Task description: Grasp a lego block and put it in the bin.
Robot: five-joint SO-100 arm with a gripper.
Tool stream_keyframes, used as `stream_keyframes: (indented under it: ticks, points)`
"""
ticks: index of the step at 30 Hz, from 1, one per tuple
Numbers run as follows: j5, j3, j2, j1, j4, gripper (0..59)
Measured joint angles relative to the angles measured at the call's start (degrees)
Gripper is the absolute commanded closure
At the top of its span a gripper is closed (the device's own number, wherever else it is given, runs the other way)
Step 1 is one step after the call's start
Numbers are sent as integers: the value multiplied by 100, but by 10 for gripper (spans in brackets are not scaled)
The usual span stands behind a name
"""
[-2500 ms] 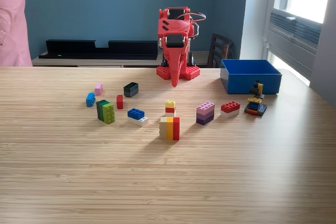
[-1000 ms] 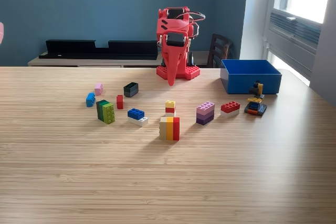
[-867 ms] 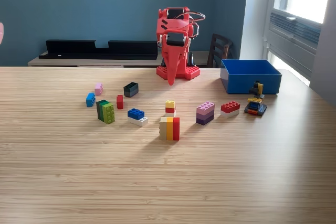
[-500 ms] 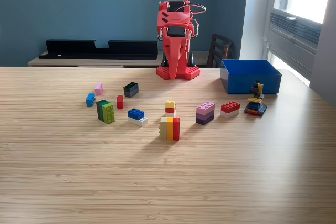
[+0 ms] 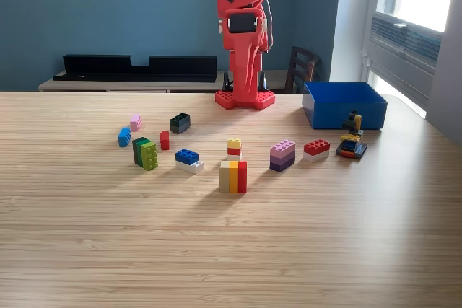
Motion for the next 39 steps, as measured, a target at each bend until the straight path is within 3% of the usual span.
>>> stream_keyframes:
  ticks: [14, 26, 29, 36, 39]
  points:
    - [536, -1362, -3050, 167, 44, 351]
    - [571, -2232, -4465, 325, 35, 376]
    - [571, -2391, -4737, 334, 35, 416]
    - [624, -2540, -5212, 334, -167, 572]
    - [668, -2540, -5229, 290, -220, 585]
